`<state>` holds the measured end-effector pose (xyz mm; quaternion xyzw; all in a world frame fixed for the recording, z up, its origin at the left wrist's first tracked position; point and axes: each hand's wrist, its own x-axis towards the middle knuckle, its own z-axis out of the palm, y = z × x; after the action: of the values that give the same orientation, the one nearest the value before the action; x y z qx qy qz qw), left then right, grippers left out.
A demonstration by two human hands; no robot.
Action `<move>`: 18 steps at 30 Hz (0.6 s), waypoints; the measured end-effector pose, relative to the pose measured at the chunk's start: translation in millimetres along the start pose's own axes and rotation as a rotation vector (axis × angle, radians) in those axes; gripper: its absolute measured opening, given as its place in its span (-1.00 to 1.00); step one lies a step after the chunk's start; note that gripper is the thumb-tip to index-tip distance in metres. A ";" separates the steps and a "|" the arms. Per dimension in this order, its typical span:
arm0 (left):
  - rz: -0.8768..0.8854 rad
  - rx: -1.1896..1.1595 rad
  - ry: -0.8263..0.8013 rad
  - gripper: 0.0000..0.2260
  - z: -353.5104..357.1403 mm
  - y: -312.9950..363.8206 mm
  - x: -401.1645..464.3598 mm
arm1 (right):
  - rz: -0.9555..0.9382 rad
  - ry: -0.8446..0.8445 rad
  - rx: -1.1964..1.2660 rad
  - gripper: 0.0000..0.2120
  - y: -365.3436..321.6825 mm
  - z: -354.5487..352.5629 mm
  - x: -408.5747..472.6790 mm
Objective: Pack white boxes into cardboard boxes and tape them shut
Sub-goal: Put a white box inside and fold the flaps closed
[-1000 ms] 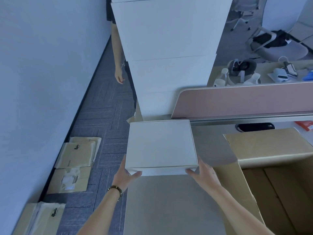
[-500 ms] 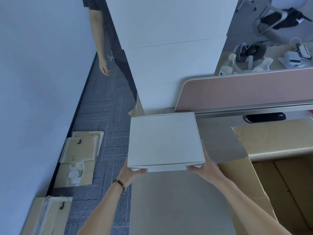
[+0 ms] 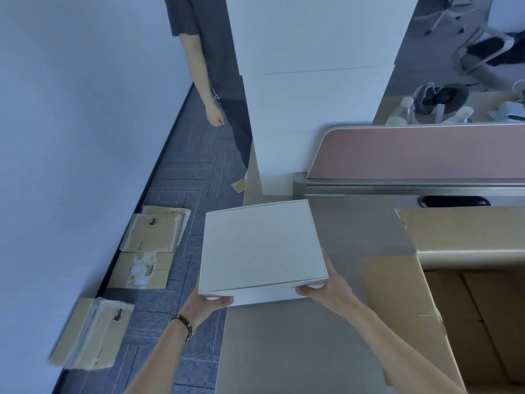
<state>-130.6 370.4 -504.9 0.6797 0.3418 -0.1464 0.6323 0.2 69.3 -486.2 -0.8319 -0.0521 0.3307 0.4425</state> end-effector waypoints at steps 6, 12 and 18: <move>-0.127 -0.051 0.043 -0.07 -3.4 -14.0 -48.3 | -0.030 -0.058 0.003 0.00 -10.8 4.9 -29.0; -0.104 -0.042 0.095 -0.10 4.1 -23.7 -96.0 | -0.019 -0.105 -0.028 -0.06 -14.1 5.7 -52.6; -0.064 -0.062 0.228 -0.12 8.9 -26.8 -145.7 | -0.069 -0.142 -0.022 -0.07 -17.4 4.0 -80.0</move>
<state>-251.3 320.2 -434.6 0.6610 0.4374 -0.0775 0.6048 -60.7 52.2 -434.0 -0.8090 -0.1158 0.3728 0.4394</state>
